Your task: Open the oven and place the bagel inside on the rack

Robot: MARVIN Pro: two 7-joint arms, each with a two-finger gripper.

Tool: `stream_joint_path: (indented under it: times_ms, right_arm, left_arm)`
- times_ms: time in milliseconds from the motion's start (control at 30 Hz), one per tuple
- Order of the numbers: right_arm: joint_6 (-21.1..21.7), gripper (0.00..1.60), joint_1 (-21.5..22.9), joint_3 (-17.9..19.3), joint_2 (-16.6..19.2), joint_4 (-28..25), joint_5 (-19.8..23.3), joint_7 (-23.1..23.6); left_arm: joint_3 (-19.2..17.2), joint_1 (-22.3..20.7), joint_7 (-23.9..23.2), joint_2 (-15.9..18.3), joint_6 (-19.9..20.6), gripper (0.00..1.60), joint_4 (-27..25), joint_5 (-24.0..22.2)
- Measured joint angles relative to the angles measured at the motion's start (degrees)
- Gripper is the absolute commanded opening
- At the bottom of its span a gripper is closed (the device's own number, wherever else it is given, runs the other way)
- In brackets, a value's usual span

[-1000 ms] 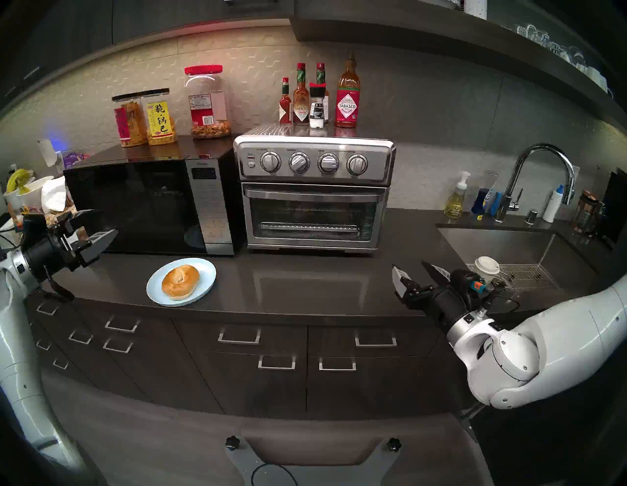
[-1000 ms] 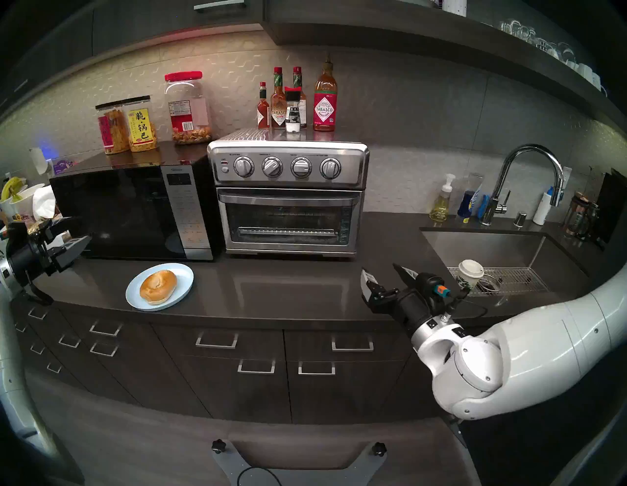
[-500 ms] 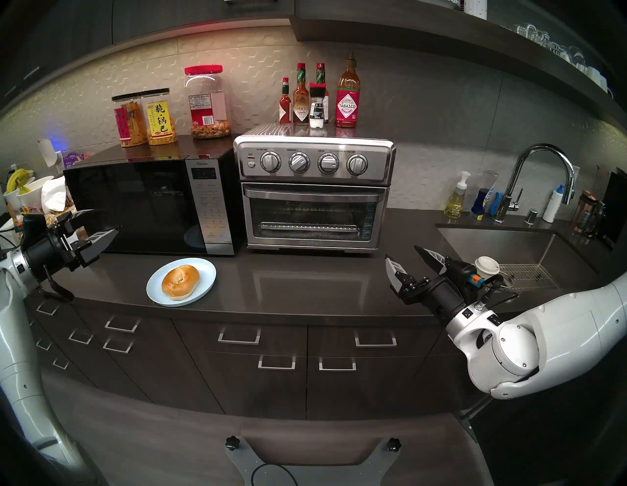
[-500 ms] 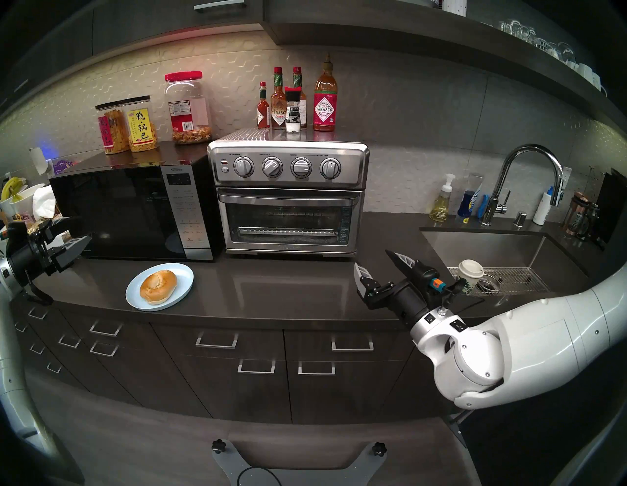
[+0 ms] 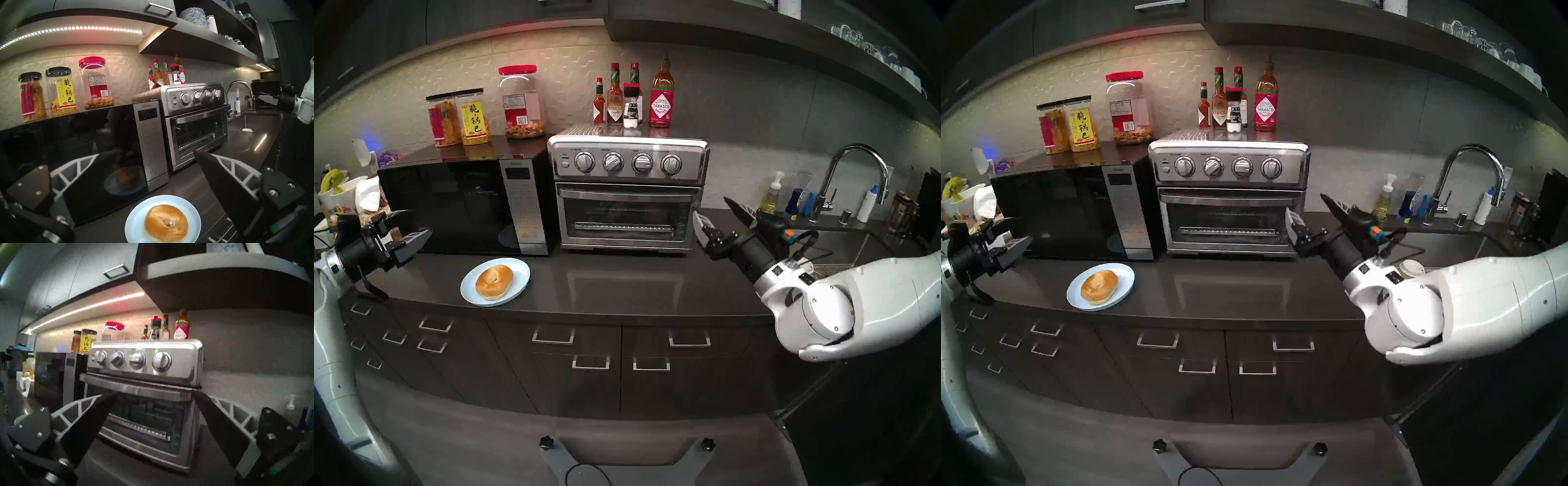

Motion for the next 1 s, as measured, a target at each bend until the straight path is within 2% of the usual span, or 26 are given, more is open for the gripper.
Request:
stream_joint_path:
  times_ms: [300,433,567,767,1000]
  right_arm:
    - [0.1,1.6,4.4,7.4,0.2,2.8,0.3,-0.5]
    - [0.8,1.6,6.8,12.0,0.6,5.0,1.8,-0.9]
    - [1.9,1.6,8.3,14.8,0.6,6.6,2.9,-0.9]
    - [5.4,1.6,11.4,19.0,-0.3,10.6,7.2,-0.8]
    - [12.0,1.6,14.2,22.6,-2.6,15.1,15.9,0.0]
  left_arm:
    - [0.0,0.0,0.0,0.0,-0.1,1.6,0.1,0.1]
    - [0.0,0.0,0.0,0.0,-0.1,1.6,0.1,0.2]
    - [0.0,0.0,0.0,0.0,-0.1,1.6,0.1,0.2]
    - [0.0,0.0,0.0,0.0,-0.2,1.6,0.1,0.3]
    - [0.0,-0.1,-0.1,0.0,-0.2,1.6,0.0,0.3]
